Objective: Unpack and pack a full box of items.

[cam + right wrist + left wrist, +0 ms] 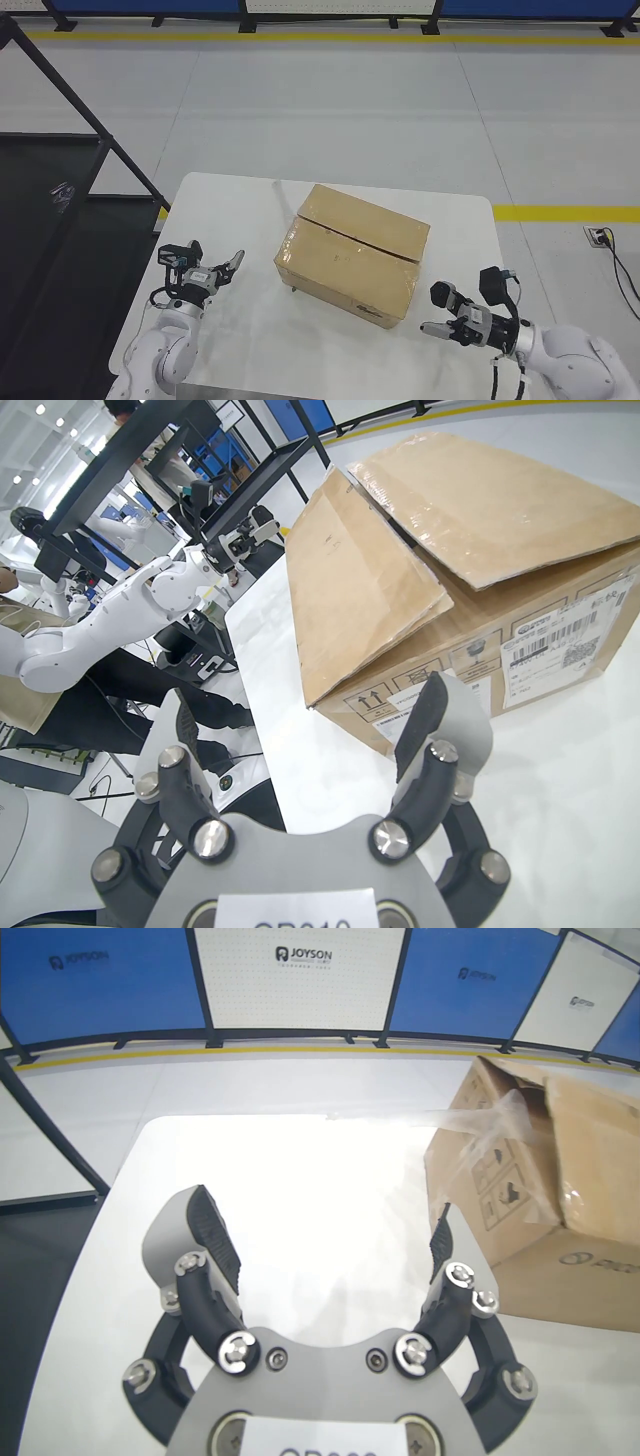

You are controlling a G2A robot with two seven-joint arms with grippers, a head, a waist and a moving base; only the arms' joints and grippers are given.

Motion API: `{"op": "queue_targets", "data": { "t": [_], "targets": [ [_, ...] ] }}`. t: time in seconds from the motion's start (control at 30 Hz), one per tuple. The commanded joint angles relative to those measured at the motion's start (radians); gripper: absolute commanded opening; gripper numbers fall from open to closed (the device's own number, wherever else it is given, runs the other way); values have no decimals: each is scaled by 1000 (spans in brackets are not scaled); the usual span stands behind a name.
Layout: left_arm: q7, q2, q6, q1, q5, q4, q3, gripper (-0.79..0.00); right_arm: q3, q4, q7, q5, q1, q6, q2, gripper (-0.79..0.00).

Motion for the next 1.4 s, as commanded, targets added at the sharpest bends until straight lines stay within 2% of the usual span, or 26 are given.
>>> {"op": "queue_targets", "data": {
  "t": [0.0, 0.13, 0.4, 0.57, 0.9, 1.37],
  "targets": [
    [2, 0, -5, 1, 1, -1, 0, 0, 0, 0, 0, 0, 1, 0, 0, 0],
    [2, 0, -5, 1, 1, -1, 0, 0, 0, -1, -10, -14, 0, 9, -1, 0],
    [-16, -4, -17, -13, -3, -5, 24, 0, -57, -71, -302, -538, -70, 131, -22, 0],
    [-39, -7, -39, -48, 8, 21, 49, 0, -139, -49, -388, -690, -60, 182, -34, 0],
    [-60, -11, -71, -94, 53, 72, 92, 0, -203, -8, -503, -774, -16, 349, -56, 0],
    [-56, -18, -77, -96, 71, 70, 135, 0, -186, 21, -534, -736, -13, 454, -67, 0]
  ]
}}
